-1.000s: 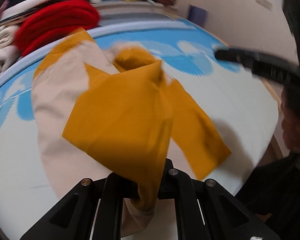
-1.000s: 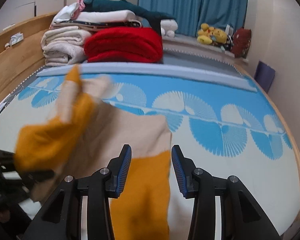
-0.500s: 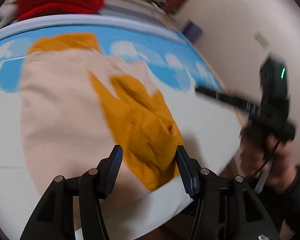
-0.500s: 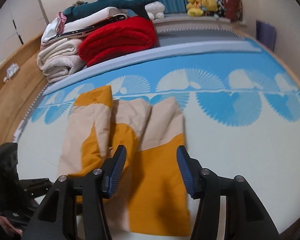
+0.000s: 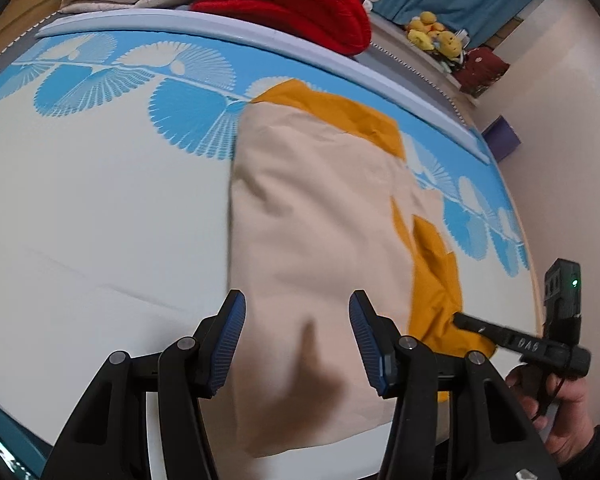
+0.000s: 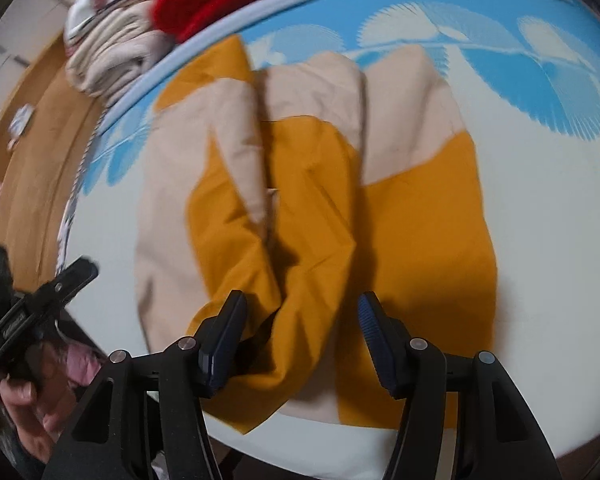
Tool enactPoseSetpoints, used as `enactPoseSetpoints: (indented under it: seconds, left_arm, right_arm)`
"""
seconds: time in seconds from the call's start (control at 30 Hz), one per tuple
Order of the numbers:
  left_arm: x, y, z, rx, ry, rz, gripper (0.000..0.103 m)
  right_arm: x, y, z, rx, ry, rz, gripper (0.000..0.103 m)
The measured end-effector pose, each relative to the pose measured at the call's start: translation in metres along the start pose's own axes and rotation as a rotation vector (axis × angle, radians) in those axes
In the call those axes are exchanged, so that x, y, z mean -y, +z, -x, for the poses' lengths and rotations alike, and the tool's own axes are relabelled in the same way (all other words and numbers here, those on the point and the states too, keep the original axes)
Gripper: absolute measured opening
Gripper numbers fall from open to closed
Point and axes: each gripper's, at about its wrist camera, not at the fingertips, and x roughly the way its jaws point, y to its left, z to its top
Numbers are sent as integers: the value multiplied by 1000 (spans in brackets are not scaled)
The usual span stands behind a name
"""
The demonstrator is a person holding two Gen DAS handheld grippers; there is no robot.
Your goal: Fold large clothes
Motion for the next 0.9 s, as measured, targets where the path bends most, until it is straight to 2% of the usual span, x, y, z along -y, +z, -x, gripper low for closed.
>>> enactPoseSetpoints:
  seconds: [0.17,0.3,0.4,0.53,0.67,0.8,0.83,0.9]
  left_arm:
    - [-9,1,-2,-8,17,8,49]
    - [-9,-1,-5,-20,14,19,49]
    - [-4,-2,-8,-26,19,1,49]
    - [-2,-2,-10,-31,27,-15,49]
    - [-4,-3,-13,-39,34,-11,49]
    - [-5,-3,-16,-45,51,-16,49]
    - [-5,-3,-17,-47,54,-13,49]
    - [-4,-2,-18,-48,52,-8,49]
  right_arm:
    - [9,4,-5,-30,28,-46,59]
    - [12,4,-9,-78,181,-97,59]
    - [8,6,-4,-59,253,-111,59]
    - [2,9,-5,-71,323,-118,71]
    - [-11,6,-23,-131,243,-61,73]
    - [-29,3,-32,-119,63,57,71]
    - [-33,3,-32,-101,17,82,63]
    - [-36,6,-29,-72,-2,95,45]
